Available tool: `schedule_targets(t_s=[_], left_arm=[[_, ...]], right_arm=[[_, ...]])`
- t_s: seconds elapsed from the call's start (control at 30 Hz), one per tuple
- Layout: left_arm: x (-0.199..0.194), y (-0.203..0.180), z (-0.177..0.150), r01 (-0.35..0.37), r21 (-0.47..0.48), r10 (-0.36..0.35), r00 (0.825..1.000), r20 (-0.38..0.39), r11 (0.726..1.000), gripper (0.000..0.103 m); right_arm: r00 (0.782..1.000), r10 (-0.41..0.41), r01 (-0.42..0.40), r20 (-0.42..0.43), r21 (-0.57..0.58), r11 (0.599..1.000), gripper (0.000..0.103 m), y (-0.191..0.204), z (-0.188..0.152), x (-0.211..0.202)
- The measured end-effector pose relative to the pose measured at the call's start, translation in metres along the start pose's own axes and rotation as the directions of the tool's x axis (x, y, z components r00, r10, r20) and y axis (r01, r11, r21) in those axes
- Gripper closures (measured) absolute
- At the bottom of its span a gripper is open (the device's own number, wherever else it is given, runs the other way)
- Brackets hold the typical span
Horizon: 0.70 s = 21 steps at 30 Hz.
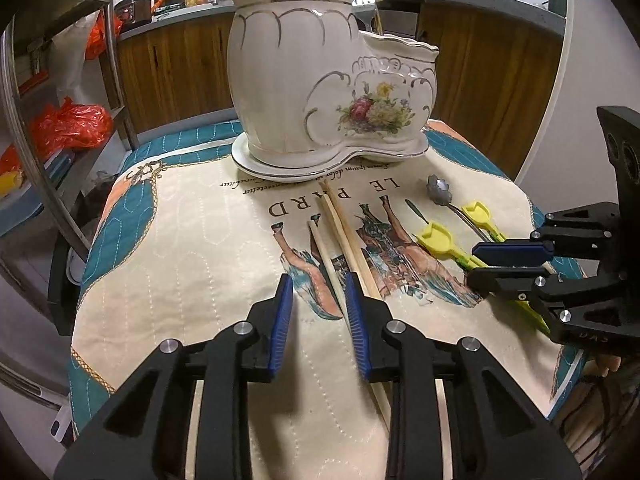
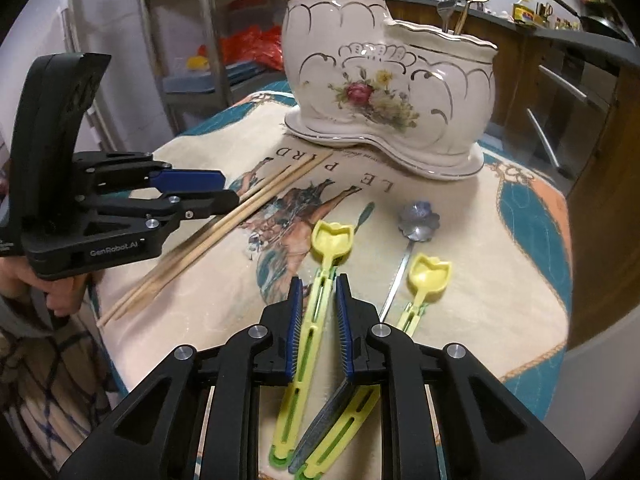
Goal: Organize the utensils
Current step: 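Grasp a chopstick with the left tool while the right tool grasps a yellow tulip utensil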
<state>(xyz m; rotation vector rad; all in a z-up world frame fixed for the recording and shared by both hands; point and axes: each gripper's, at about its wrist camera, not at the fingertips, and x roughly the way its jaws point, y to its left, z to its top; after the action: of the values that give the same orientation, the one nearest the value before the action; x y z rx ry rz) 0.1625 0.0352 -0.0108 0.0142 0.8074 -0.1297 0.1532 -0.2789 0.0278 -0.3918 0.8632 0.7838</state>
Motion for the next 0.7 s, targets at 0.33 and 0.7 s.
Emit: schedule_targets(t_s=[0.33,0.7], left_arm=[[0.001,0.001,0.002,-0.016,0.05,0.019,0.998,-0.053,0.999,0.092],[0.01,0.007,0.026,0.055,0.132,-0.014,0.955,-0.297,0.99,0.094]], right_arm=[[0.988,-0.015,0.005,-0.154,-0.064,0.998,0.085,0.006,0.016,0.007],[0.88,-0.012,-0.055,-0.475,-0.127,0.99,0.085,0.012,0.056,0.035]])
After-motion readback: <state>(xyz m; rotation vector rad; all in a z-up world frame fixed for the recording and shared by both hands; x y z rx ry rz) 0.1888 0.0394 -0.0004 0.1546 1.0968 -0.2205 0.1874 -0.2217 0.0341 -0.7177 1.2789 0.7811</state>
